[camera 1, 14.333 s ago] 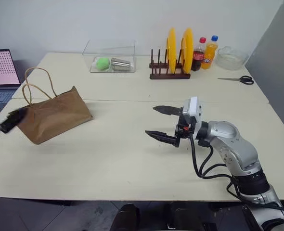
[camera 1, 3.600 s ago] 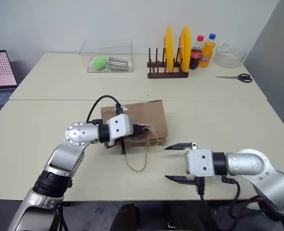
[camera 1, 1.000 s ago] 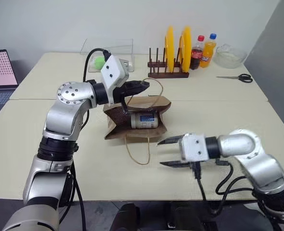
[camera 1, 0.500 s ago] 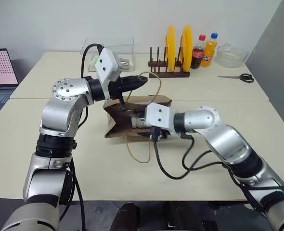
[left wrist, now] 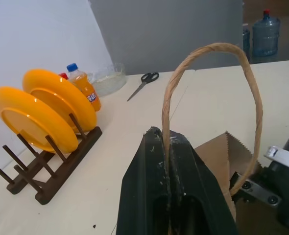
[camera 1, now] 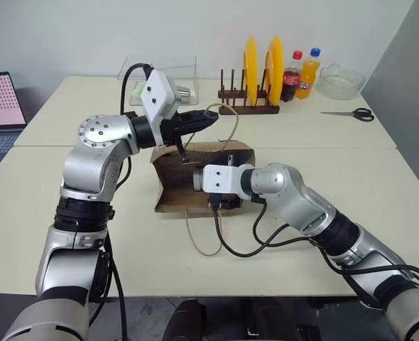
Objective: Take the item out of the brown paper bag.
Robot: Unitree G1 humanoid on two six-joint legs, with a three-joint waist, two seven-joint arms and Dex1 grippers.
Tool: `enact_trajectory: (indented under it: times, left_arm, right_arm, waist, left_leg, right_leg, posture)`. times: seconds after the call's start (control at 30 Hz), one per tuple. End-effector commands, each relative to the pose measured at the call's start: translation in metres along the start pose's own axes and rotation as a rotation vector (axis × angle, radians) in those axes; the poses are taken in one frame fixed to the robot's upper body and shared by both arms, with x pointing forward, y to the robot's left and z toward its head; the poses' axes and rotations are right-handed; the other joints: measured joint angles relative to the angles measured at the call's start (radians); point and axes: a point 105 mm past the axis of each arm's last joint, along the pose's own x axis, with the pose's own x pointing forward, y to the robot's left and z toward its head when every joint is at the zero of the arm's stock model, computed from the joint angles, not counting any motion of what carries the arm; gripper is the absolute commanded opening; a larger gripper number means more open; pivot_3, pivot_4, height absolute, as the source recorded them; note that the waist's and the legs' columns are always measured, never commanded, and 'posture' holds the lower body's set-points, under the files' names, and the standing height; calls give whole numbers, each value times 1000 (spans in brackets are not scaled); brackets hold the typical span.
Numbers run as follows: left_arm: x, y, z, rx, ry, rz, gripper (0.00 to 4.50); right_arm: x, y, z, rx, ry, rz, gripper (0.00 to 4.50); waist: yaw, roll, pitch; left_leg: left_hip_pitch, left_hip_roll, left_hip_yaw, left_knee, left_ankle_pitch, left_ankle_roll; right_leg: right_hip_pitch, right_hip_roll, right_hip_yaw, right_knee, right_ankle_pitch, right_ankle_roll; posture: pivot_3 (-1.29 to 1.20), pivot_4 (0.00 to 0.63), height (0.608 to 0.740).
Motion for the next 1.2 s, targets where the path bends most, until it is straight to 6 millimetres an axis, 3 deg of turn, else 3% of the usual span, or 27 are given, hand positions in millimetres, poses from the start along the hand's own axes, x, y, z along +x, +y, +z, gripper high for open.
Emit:
enact_trajectory:
  times: [0.03, 0.4, 0.6, 0.67, 0.8, 1.07, 1.2]
  left_arm:
    - [-3, 4, 19, 46, -66, 19, 0]
    - [1, 1, 20, 53, -76, 7, 0]
    - [1, 2, 19, 55, -73, 11, 0]
    - [0, 2, 18, 56, -68, 15, 0]
    - [-2, 5, 13, 53, -54, 30, 0]
    - [-8, 13, 0, 62, -11, 66, 0]
    - [-12, 19, -10, 73, 16, 86, 0]
  right_arm:
    - [5, -7, -1, -97, 57, -23, 4480]
    - [36, -19, -30, -217, 215, -15, 4480]
    - [45, -19, -28, -222, 203, 5, 4480]
    - [46, -17, -25, -226, 187, 15, 4119]
    - [44, -17, -19, -233, 150, 11, 3028]
    - [32, -25, -7, -235, 86, -15, 3021]
    - [13, -32, 10, -217, 16, -21, 3021]
  waist:
    - [0, 0, 0]
    - [-13, 0, 0]
    - [-21, 0, 0]
    - [-22, 0, 0]
    - [-23, 0, 0]
    - [-23, 0, 0]
    - [-22, 0, 0]
  left_leg:
    - [0, 0, 0, 0, 0, 0]
    - [1, 0, 0, 0, 0, -1]
    - [3, 0, 1, 0, 0, 0]
    - [4, 0, 1, 0, 0, 0]
    - [4, 0, 0, 0, 0, -1]
    - [2, 0, 0, 0, 0, -1]
    - [1, 0, 0, -1, 0, -1]
  right_leg:
    - [0, 0, 0, 1, 0, 0]
    - [-1, 0, 1, 3, 0, 0]
    - [0, 0, 1, 6, 0, 0]
    - [0, 0, 1, 7, 0, 0]
    - [-1, 0, 1, 8, 0, 0]
    - [-2, 0, 1, 7, 0, 0]
    - [-4, 0, 1, 7, 0, 0]
  posture:
    - [0, 150, 740]
    - [0, 150, 740]
    - [0, 150, 740]
    - [0, 150, 740]
    - [0, 150, 740]
    - [0, 150, 740]
    - [0, 150, 740]
